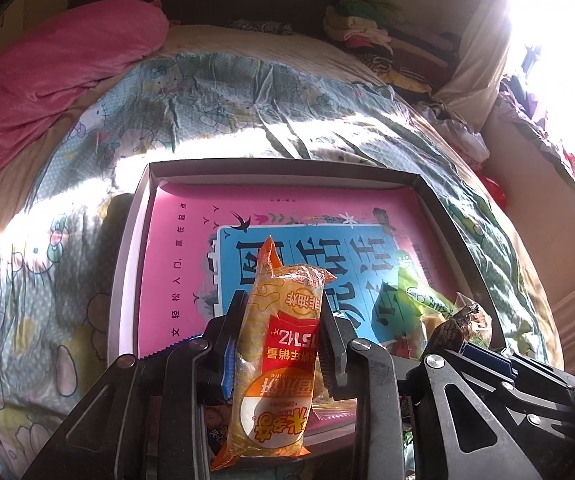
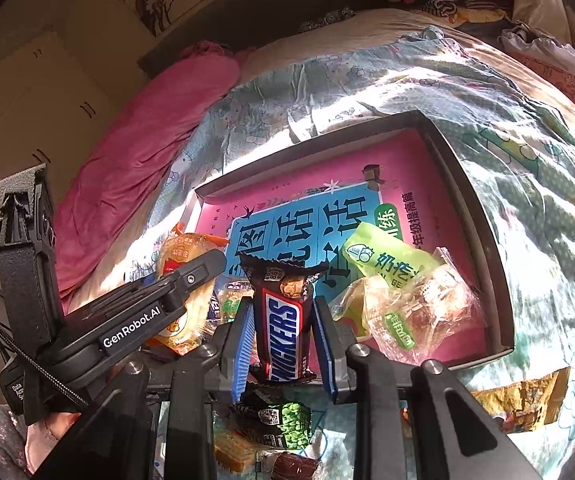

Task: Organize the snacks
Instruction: 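Lift the yellow packet toward the tray with the left tool while the right lifts the Snickers bar, then lower and release the yellow packet in the tray with the left tool while the right releases the Snickers bar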

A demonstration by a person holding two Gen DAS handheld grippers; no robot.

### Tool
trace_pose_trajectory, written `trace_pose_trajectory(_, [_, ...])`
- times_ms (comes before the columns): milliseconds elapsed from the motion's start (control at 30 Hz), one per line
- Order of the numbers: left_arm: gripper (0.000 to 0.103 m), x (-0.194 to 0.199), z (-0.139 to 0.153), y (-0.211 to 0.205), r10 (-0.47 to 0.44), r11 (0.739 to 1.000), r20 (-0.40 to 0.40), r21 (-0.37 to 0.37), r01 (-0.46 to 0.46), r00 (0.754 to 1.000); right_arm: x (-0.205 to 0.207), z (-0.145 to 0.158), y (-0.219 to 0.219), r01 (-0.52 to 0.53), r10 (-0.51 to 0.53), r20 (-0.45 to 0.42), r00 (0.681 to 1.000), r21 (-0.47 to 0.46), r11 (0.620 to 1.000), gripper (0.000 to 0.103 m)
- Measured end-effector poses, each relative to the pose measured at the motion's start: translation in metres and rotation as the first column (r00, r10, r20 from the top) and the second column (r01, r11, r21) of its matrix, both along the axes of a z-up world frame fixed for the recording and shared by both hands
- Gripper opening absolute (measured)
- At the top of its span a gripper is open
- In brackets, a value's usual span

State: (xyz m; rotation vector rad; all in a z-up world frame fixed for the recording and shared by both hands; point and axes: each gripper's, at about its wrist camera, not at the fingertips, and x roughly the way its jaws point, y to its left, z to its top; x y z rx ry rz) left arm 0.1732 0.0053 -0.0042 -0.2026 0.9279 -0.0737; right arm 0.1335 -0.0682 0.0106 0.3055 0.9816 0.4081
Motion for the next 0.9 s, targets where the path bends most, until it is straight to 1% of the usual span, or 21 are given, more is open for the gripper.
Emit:
trace_pose_trajectory(167, [0.033,-0.003,-0.003,-0.001,-0.003,1.0,-0.004,0.019,0.003,1.0,0.002,-0.003,0.002,0.002,-0.002,0.0,1.0,-0.015,1.0,0.029])
trace_pose_trajectory(367, [0.033,-0.004,-0.006,0.001,0.0,1.0,-0.013,0.014,0.001,1.0,0.003,-0.007,0.007,-0.011,0.011,-0.004,1.0,-0.044,0.999,0.029])
trace_pose_trajectory(700, [0.033,-0.008,-0.008,0.005,0.0,1.0,-0.026,0.002,0.0,1.0,0.002,-0.013,0.008,-0.017,0.016,-0.03,0.999,-0.041,0.999,0.03])
trace_pose_trajectory(900, [0.033,-0.011,-0.008,0.001,-0.012,1.0,-0.034,0.012,0.012,0.999,-0.002,-0.014,0.012,-0.025,0.023,-0.039,0.999,-0.044,0.999,0.03])
